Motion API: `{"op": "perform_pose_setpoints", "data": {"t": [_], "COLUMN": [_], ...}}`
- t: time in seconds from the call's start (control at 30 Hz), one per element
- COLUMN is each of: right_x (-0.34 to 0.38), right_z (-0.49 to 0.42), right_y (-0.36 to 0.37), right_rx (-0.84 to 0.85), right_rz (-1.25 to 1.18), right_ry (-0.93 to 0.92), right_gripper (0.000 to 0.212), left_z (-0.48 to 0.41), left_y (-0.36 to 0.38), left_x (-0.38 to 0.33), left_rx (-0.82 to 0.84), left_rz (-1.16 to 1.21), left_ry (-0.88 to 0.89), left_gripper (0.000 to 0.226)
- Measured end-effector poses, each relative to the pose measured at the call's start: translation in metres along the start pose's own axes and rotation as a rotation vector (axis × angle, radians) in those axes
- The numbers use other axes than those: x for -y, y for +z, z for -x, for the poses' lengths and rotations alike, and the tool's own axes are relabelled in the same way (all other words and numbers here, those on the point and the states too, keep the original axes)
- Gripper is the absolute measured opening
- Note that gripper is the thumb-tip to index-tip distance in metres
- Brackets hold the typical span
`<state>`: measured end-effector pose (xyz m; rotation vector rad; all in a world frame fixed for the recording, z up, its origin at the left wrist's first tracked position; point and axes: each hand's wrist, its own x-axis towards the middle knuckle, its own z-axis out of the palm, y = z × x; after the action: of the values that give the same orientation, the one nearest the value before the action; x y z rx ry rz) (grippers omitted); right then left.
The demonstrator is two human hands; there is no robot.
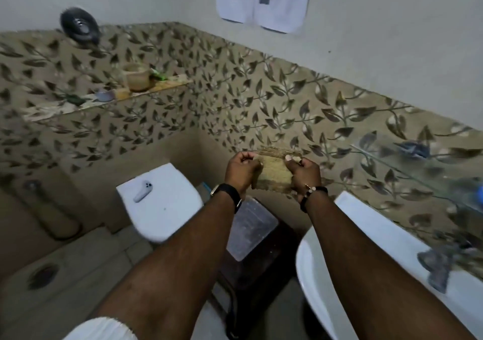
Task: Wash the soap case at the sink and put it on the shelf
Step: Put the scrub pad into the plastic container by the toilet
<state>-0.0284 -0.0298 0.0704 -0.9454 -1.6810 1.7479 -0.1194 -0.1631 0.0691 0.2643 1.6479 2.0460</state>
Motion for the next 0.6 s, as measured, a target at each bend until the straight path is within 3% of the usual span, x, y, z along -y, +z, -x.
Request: {"op": "perform_pose_setpoints", "data": {"t": [0.3,0.4,0.6], "right_x": [-0.054,-0.101,-0.227], "right_z": [-0.054,-0.078,-0.124], "right_y": [0.063,0.069,0.077], "right_rx": [0.004,-0.049,-0.158], "right_rz": [-0.014,0.019,0.192], "right_ry": [0.169,0.235,0.390], "right_gripper": [0.018,0.005,0.015], "left_z": [-0.073,-0.107,-0.179], "left_y": [-0.049,-0.056,-0.069], "left_x": [0.024,0.062,0.178], "left_rx": [-0.038,0.003,0.020], "left_rz": [-0.096,-0.210,-0.502], "left_ry": [-0.071,-0.091,-0.136], "left_gripper": [0.020,0.022,0.026]}}
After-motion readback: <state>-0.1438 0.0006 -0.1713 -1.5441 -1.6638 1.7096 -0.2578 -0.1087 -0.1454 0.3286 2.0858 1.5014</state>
